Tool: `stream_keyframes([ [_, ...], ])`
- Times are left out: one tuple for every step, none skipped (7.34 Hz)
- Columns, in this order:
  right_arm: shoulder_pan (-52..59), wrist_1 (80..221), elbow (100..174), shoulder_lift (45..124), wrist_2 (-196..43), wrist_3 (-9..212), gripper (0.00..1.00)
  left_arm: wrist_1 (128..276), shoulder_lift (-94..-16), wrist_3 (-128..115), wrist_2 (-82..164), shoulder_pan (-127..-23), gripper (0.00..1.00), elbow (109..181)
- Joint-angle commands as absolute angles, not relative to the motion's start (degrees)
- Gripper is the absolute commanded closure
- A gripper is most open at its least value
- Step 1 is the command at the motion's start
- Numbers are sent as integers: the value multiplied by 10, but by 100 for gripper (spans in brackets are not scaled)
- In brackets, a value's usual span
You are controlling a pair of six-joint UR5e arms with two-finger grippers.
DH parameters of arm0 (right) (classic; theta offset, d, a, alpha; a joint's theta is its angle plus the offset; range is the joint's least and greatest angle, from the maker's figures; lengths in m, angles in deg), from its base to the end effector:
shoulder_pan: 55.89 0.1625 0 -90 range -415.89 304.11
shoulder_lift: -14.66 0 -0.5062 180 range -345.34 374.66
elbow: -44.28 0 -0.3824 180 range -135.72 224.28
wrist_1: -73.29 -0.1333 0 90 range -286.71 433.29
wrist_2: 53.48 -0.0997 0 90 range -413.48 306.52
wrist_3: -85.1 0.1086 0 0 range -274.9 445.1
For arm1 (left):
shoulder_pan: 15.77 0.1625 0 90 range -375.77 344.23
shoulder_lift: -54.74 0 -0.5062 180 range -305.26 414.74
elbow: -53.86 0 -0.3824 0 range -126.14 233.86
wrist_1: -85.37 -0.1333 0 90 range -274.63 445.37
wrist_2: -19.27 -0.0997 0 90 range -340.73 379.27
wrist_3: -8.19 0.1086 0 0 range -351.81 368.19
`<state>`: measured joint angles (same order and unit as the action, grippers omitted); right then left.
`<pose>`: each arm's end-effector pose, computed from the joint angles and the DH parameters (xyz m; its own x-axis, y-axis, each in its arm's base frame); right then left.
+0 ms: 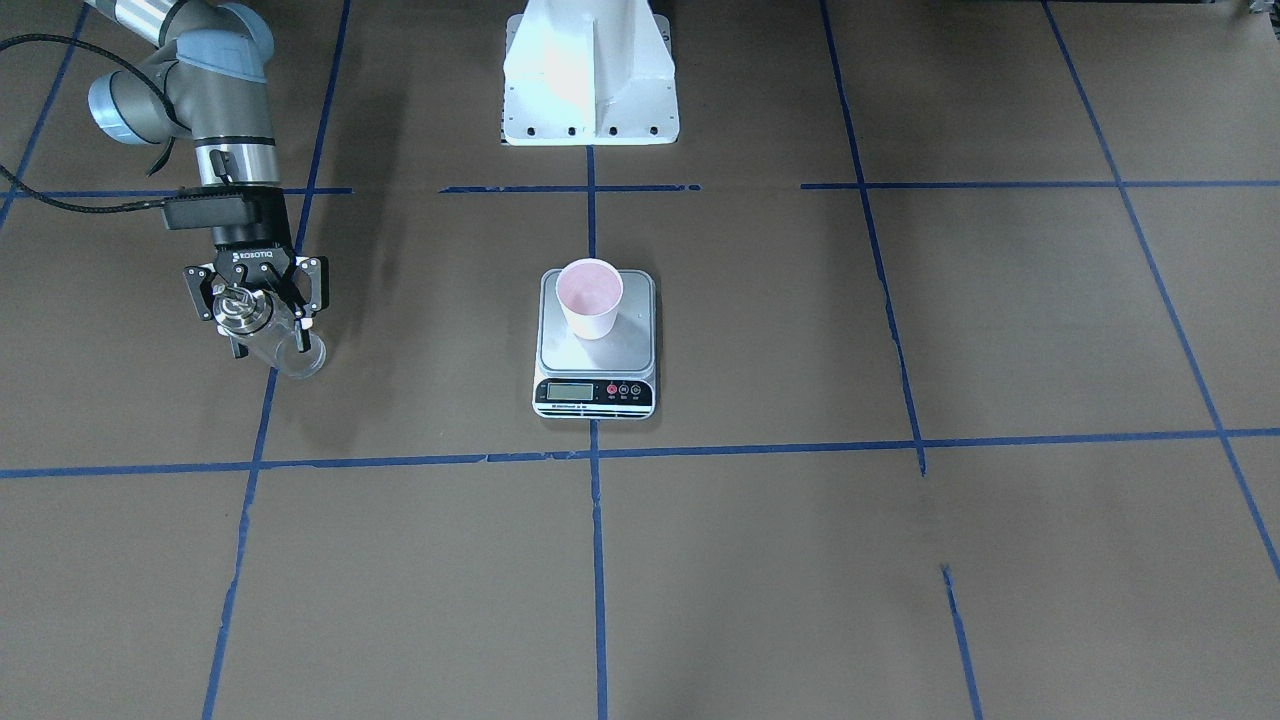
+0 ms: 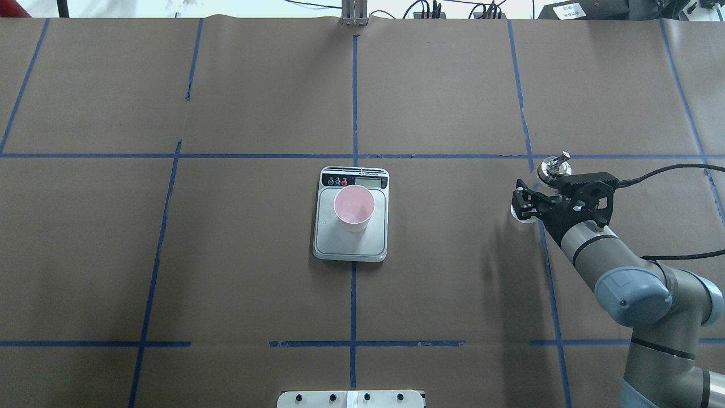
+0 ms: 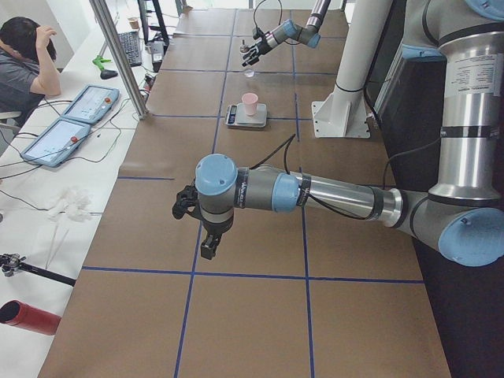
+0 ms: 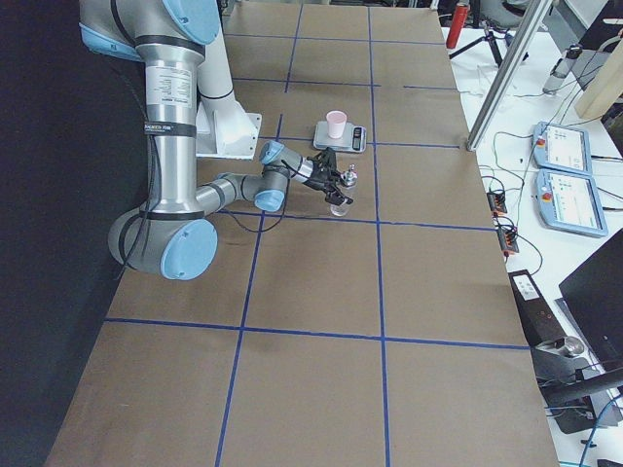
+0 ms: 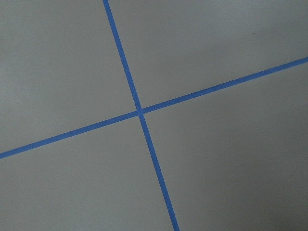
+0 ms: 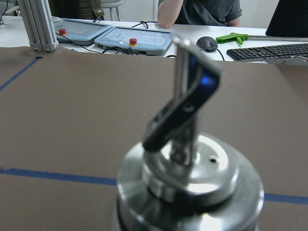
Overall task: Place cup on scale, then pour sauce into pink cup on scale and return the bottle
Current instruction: 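Lower the bottle onto the table with the right gripper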
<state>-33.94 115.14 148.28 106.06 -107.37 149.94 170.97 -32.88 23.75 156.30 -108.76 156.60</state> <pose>-0.3771 -0.3647 0.5410 0.7414 -0.0715 0.6673 -0.5123 0.5819 0.6316 -0.0779 -0.4586 0.6628 0.6735 0.3053 -0.6732 -0.1337 0.9460 0.2952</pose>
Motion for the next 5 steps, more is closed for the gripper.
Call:
stream_keyframes([
  [-346,1152,1483,1063,-1057,1499,29,1710,-329,238,1563,-1088,0,1566],
  [-351,1152,1483,1064,-1051,1499,0,1710,-328,238,1563,-1088,0,1566],
  [-356,1152,1483,1064,-1044,1499,0,1710,-328,238,1563,-1088,0,1566],
  [-359,1152,1483,1064,-1043,1499,0,1709,-328,238,1563,-1088,0,1566],
  [-361,1151,1483,1065,-1043,1499,0,1710,-329,238,1563,-1088,0,1565],
])
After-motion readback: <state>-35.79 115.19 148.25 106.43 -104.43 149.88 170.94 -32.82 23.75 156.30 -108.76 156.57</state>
